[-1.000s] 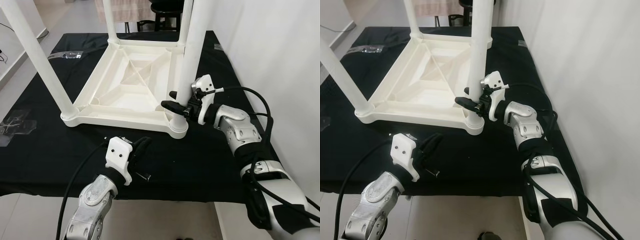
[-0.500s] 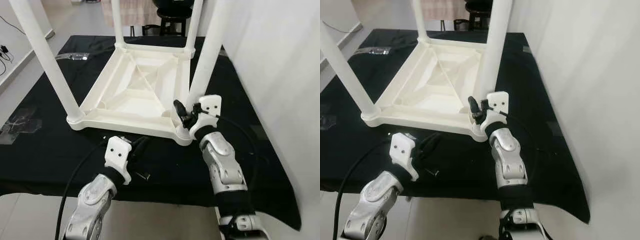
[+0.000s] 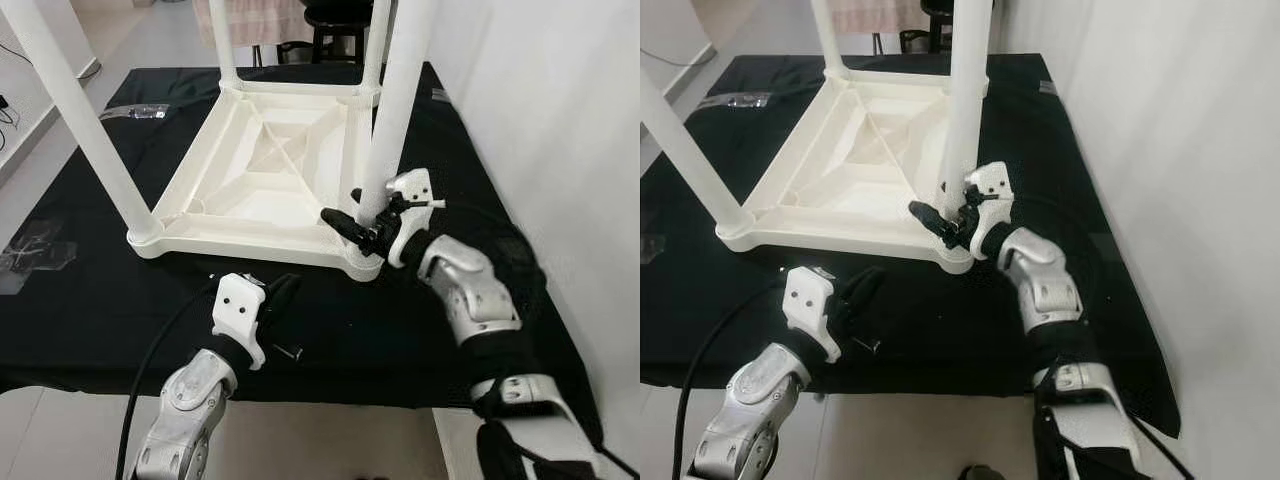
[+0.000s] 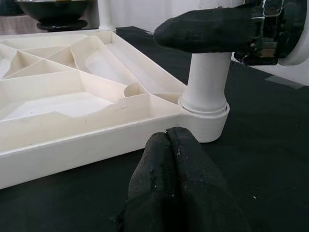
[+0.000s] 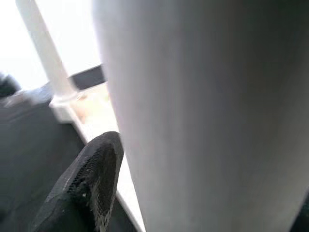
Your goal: Building children table
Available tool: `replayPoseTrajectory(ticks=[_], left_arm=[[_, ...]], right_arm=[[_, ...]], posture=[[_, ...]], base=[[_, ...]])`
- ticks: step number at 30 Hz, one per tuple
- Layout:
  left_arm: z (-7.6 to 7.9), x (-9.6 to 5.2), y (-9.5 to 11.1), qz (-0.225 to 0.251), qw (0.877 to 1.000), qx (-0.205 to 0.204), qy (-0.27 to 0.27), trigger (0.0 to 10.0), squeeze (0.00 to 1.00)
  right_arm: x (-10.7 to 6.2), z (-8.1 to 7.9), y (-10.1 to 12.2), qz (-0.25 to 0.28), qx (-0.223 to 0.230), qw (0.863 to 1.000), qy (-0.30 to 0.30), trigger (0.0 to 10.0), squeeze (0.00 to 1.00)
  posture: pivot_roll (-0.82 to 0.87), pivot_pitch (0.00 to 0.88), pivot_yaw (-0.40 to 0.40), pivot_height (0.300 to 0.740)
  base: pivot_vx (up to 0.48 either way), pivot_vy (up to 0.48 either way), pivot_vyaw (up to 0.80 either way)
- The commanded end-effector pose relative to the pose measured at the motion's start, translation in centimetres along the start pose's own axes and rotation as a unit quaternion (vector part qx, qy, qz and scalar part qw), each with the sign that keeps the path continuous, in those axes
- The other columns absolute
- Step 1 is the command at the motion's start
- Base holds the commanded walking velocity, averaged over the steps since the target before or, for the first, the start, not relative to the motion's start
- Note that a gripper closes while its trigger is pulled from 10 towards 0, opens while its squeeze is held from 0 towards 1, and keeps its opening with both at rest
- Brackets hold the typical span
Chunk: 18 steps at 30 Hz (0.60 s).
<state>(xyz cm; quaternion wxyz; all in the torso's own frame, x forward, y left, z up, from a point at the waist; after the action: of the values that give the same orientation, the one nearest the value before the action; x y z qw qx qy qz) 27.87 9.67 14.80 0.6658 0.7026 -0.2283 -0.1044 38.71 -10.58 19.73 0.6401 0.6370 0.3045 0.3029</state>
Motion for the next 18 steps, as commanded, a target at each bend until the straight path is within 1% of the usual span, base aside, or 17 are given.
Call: replayPoseTrajectory(ticks=[1,2,3,5,6,7,8,13,18], left_arm=[[0.1,-0.2,-0.5,-0.011,1.000,-0.004,-0.003,10.0,0.00],[0.1,-0.2,-0.5,-0.011,1.000,-0.004,-0.003,10.0,0.00],[0.1,-0.2,-0.5,-0.011,1.000,-0.004,-0.003,10.0,0.00],[0.1,-0.2,-0.5,-0.012,1.000,-0.004,-0.004,10.0,0.00],[0.1,-0.2,-0.5,-0.013,1.000,-0.004,-0.004,10.0,0.00],[0.1,-0.2,-0.5,-0.013,1.000,-0.004,-0.004,10.0,0.00],[0.1,-0.2,-0.5,-0.013,1.000,-0.004,-0.004,10.0,0.00],[0.2,-0.2,-0.4,-0.012,1.000,-0.005,-0.004,10.0,0.00],[0.2,-0.2,-0.4,-0.012,1.000,-0.005,-0.005,10.0,0.00]], right_arm=[[0.7,-1.0,-0.1,-0.008,-0.008,0.998,0.063,10.0,0.00],[0.7,-0.9,0.1,-0.013,-0.007,0.996,0.083,10.0,0.00],[0.7,-0.9,0.1,-0.013,-0.007,0.996,0.083,10.0,0.00],[0.7,-0.7,0.3,-0.027,-0.011,0.994,0.109,10.0,0.00],[0.5,-0.5,0.3,-0.032,-0.010,0.992,0.118,5.0,0.00],[0.4,-0.3,0.3,-0.035,-0.008,0.992,0.120,2.0,0.00],[0.3,-0.1,0.4,-0.038,-0.005,0.992,0.120,0.0,0.00],[0.1,0.4,0.3,-0.042,0.000,0.992,0.116,0.0,0.00],[0.0,1.1,-0.1,-0.043,0.002,0.995,0.093,0.0,0.00]], posture=[[0.06,0.129,-0.017,0.740],[0.06,0.129,-0.017,0.740],[0.06,0.129,-0.017,0.740],[0.06,0.129,-0.018,0.740],[0.06,0.129,-0.018,0.740],[0.06,0.129,-0.018,0.740],[0.07,0.133,-0.025,0.740],[0.07,0.133,-0.025,0.740],[0.07,0.139,-0.024,0.740]], base=[[0.000,0.000,0.00],[0.000,0.000,0.00],[0.000,0.000,0.00],[0.000,0.000,0.00],[0.000,0.000,0.00],[0.000,0.000,0.00],[0.000,0.000,0.00],[0.000,0.000,0.00],[0.000,0.000,0.00]])
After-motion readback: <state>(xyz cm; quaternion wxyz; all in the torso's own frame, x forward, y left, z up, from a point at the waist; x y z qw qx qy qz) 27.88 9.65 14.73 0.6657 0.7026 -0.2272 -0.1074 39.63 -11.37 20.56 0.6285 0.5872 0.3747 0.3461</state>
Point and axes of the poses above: a point about 5 cm out from each wrist's last joint towards the gripper, its own x axis pointing out of the wrist towards the gripper, its own y axis along the axis of the wrist's last joint, z = x × y, the point moved 3 cm from there along x, pointing out of the wrist towards the gripper, and after that the axes turned 3 degrees about x, right-handed, at the moved point
